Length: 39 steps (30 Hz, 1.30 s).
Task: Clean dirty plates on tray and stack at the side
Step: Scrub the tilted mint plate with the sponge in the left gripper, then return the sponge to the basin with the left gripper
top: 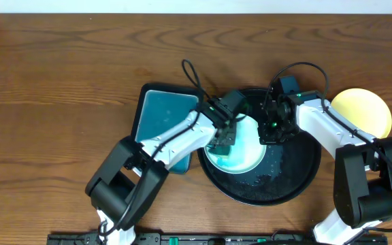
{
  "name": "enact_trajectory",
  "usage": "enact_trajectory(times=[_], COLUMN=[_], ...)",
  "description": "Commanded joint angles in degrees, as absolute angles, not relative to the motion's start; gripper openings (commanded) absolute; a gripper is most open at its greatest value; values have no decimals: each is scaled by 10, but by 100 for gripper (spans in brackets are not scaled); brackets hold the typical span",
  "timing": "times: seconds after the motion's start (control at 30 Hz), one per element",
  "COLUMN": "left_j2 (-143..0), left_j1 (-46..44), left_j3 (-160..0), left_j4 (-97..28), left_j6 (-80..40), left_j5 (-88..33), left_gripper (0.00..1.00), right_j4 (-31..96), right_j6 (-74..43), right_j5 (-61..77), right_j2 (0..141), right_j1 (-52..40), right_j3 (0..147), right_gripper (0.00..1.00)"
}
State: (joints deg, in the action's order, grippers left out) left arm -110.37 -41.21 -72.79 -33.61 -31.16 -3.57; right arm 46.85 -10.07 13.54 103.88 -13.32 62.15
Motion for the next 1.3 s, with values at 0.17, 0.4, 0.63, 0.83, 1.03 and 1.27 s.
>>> enact_trajectory(times=[0.17,0.4,0.63,0.83,1.03,1.27], left_j2=[-1033,-1026,-1068,-1102,-1121,-1116], left_j1=[-386,-395,-435,-463,-459,-439], left_j3=[-742,-736,-729,-729,-729,-729], left_j4=[-329,-302,-266,-254,-269,-340], left_j6=[-267,-322,-351,-368,-368,-359], left_j5=[-71,-104,-116,-115,-68,58], left_gripper=[7,7,7,7,8,7], right_j4=[472,473,472,474,477,480], right_j6=[-107,-107,-107,-107,-107,-107], right_j5=[122,121,120,120,120,120], right_j2=[1042,1042,1042,1042,1042,1042], right_j1=[-139,-135,-140,-140,-140,-140], right_j3=[620,620,620,620,620,620], right_gripper=[1,1,1,1,1,1])
